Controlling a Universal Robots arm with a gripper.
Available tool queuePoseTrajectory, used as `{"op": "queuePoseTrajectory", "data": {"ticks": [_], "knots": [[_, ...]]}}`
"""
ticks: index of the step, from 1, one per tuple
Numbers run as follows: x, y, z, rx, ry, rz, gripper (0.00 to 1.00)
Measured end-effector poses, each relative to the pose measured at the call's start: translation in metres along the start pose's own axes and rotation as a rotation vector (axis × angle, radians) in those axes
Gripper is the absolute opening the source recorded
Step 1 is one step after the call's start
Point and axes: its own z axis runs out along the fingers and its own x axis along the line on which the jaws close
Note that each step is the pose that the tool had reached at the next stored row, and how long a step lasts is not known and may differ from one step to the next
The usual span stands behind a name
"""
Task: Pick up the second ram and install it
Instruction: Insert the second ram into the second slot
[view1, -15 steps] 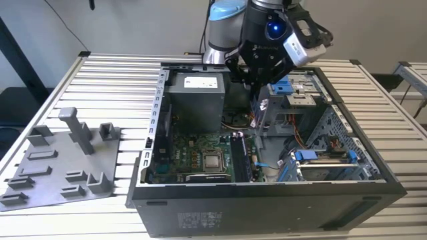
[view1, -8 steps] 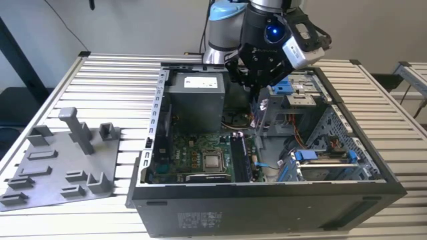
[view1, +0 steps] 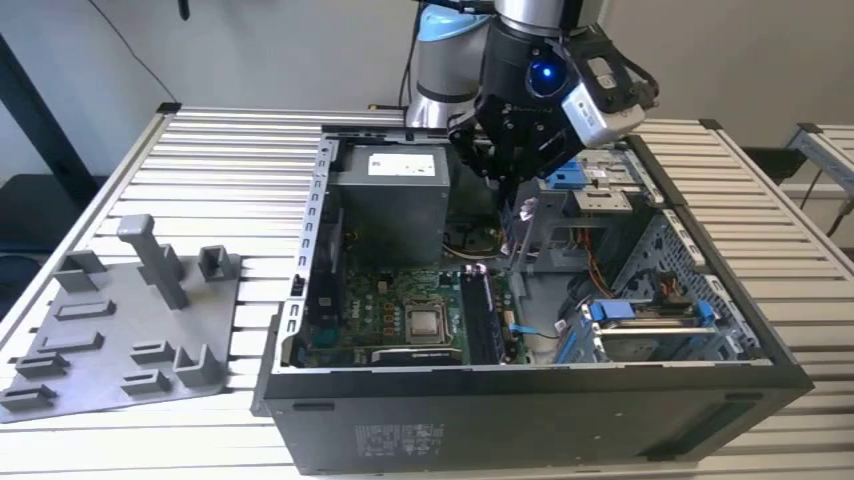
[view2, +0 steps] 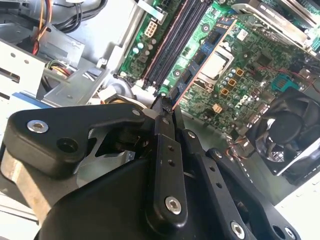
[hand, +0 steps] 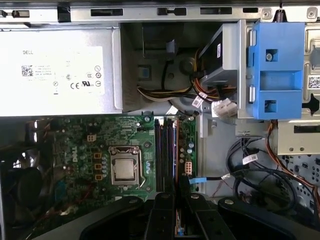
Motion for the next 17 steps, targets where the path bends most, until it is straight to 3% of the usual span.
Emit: {"op": "queuePoseTrajectory", "data": {"ticks": [17], "knots": [[0.0003,0.0002,0.0131,-0.0001,0.0000,0.000,0.14]]}}
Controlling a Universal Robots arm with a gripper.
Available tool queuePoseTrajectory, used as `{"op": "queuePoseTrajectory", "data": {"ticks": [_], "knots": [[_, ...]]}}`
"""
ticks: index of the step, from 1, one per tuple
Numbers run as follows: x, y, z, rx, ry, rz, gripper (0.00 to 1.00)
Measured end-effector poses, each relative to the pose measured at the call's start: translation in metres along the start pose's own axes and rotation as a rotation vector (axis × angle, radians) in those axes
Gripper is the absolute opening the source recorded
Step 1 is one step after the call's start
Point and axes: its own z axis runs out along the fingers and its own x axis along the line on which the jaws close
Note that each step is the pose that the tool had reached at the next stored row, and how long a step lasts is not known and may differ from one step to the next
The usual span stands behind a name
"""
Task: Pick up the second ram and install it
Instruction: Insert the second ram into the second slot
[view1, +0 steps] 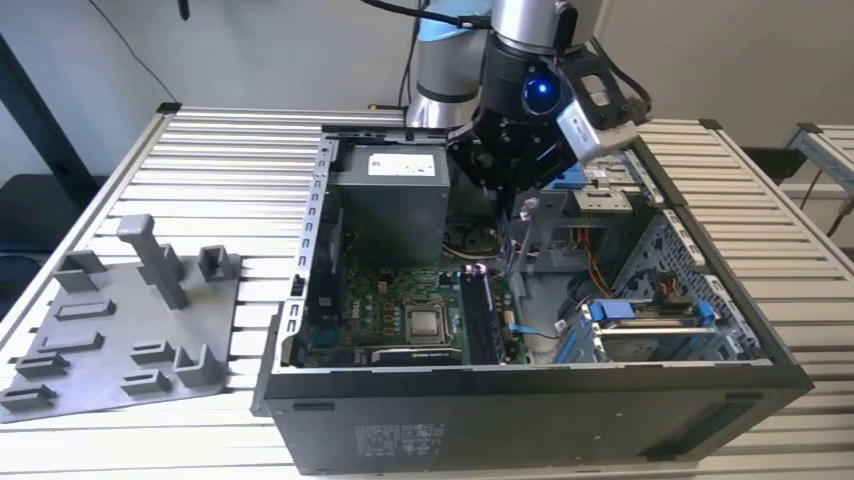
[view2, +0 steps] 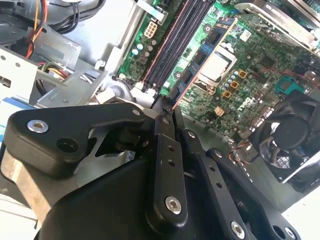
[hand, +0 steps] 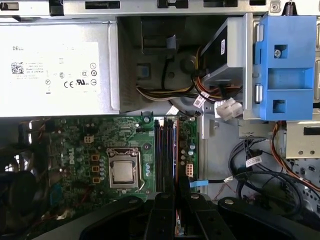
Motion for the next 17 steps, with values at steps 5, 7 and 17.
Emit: {"op": "queuePoseTrajectory", "data": {"ticks": [5,7,17], "knots": [[0.0001,0.0001,0.0076,0.0001,0.0000,0.000,0.14],[0.0002,0.0002,0.0112,0.0000,0.0000,0.000,0.14],[0.0005,-0.0001,0.0282,0.0014,-0.0002,-0.008,0.14]]}}
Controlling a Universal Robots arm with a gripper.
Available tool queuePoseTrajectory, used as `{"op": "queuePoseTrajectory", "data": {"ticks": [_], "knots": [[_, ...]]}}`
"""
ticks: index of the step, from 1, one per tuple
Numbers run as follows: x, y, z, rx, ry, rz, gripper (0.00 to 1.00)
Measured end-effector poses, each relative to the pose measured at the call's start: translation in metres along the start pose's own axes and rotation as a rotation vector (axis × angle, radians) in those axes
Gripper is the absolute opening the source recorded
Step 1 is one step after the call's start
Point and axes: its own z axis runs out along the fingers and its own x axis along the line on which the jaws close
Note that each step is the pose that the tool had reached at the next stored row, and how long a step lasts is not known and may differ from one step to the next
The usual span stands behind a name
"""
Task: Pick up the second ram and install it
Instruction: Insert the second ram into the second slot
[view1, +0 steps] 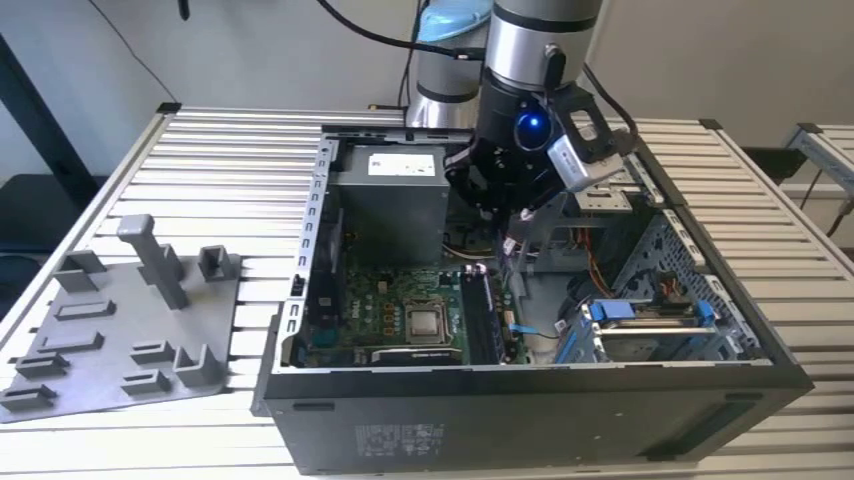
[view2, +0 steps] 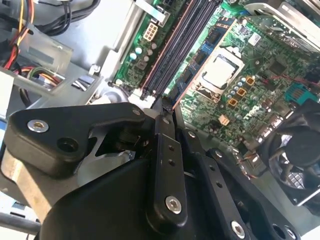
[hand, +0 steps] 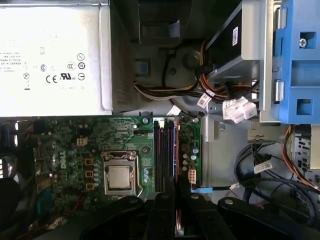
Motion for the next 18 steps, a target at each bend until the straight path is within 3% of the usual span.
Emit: {"op": "queuePoseTrajectory", "data": {"ticks": [11,18], "knots": [[0.0009,-0.0099,0.0201,-0.0001,0.0000,0.000,0.14],[0.0028,-0.0102,0.0328,0.0000,-0.0001,-0.006,0.14]]}}
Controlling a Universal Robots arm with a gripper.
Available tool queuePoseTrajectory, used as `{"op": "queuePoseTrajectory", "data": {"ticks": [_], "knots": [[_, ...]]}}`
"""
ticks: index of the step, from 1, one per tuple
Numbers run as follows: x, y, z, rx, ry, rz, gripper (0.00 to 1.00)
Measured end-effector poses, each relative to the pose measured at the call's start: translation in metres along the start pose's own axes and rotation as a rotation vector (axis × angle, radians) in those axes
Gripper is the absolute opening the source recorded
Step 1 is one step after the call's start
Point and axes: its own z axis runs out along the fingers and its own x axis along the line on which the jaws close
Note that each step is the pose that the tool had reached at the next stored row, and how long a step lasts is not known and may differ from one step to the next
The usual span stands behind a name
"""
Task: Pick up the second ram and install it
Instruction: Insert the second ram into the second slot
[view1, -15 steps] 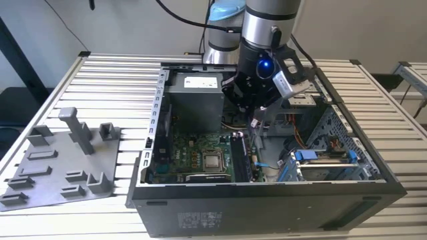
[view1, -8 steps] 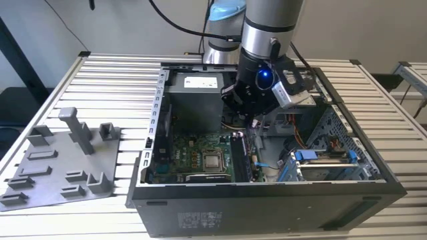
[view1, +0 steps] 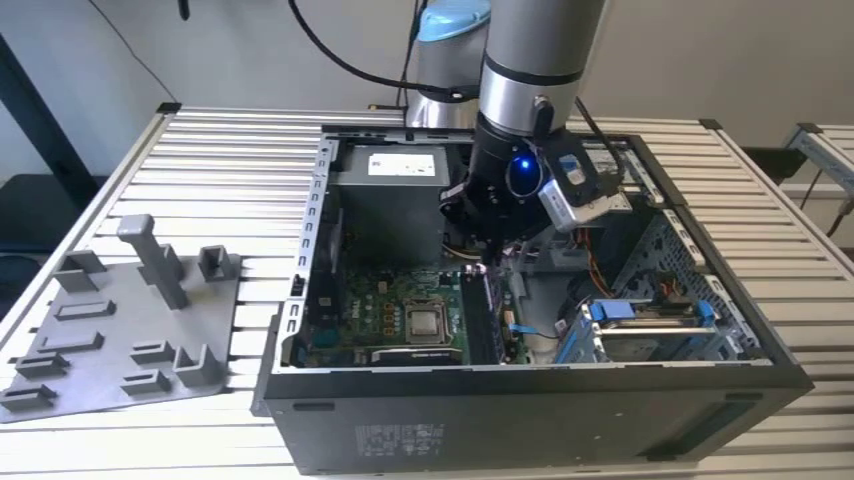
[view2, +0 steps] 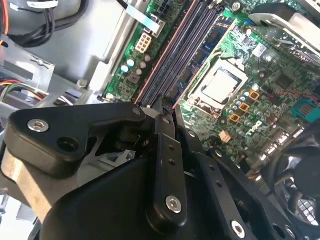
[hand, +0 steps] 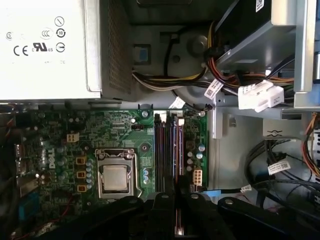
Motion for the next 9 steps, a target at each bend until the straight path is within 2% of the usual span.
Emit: {"op": "queuePoseTrajectory", "data": {"ticks": [7,9], "knots": [[0.0123,-0.0006,0.0126,-0.0018,-0.0002,-0.011,0.14],[0.0129,-0.0005,0.0158,-0.0017,0.0005,-0.011,0.14]]}}
